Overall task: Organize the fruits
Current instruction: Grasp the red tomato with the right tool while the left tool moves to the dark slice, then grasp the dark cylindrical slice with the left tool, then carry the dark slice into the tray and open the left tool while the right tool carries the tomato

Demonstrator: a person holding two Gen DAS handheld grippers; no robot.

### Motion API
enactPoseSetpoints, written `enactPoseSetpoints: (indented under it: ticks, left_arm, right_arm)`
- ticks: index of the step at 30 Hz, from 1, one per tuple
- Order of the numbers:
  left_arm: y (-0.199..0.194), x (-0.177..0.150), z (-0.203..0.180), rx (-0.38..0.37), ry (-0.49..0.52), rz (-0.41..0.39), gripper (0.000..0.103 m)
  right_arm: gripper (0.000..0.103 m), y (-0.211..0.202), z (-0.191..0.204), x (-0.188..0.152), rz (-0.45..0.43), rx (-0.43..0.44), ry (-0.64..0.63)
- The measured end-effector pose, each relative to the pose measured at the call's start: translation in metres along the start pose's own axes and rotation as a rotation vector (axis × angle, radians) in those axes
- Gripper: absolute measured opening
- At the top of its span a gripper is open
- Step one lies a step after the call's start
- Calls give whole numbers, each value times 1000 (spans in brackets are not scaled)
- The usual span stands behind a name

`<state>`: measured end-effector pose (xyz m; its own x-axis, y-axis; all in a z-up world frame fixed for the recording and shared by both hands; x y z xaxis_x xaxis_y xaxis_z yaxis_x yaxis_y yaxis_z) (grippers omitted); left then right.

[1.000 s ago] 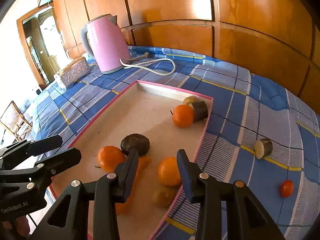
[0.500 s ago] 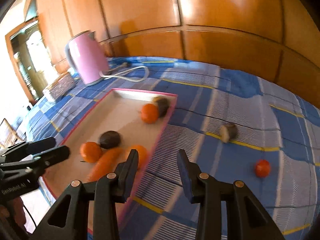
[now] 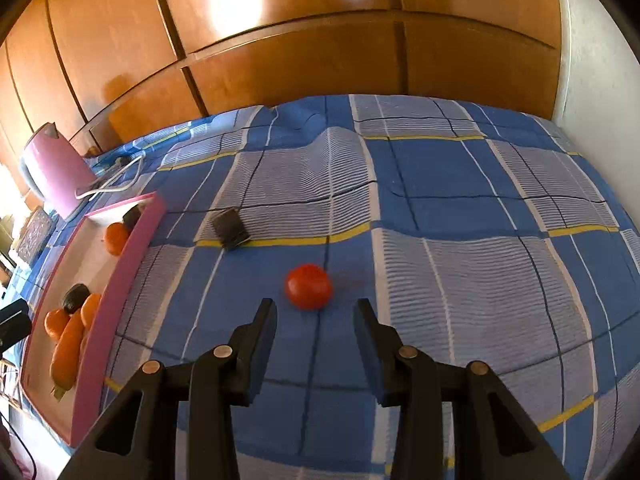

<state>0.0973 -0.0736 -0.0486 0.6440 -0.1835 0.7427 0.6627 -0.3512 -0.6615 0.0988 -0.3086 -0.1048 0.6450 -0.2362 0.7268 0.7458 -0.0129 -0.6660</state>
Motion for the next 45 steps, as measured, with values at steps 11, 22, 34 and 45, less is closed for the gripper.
enactPoseSetpoints:
  ticks: [11,22,34,45]
  left_arm:
    - [43,10,-39,-96,58,100,58]
    - [103,33,-77,-136,35,168,57]
    - [174,51,-100,-118,-115,251,57]
    - [186,52,-98,-72,-139,226,37]
  right_arm:
    - [29,33,11,-2,41,0,-91]
    - [29,31,8,-2,22,12,-112]
    - [29,32,6,-2,10,47,-94]
    - [29,32,4,-3,8,70,-77]
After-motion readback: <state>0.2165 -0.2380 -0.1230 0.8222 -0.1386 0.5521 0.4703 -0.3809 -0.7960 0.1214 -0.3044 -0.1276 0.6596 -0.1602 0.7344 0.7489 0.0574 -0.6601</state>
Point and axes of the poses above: each gripper's, at about its wrist camera, not at the fingertips, and y roughly the way its jaws point, z to its left, x to its top, the point moved 8 cm from there along y, roughly the way its jaws point, and after that the axes turned 8 degrees about -z, right-handed, at the moved point
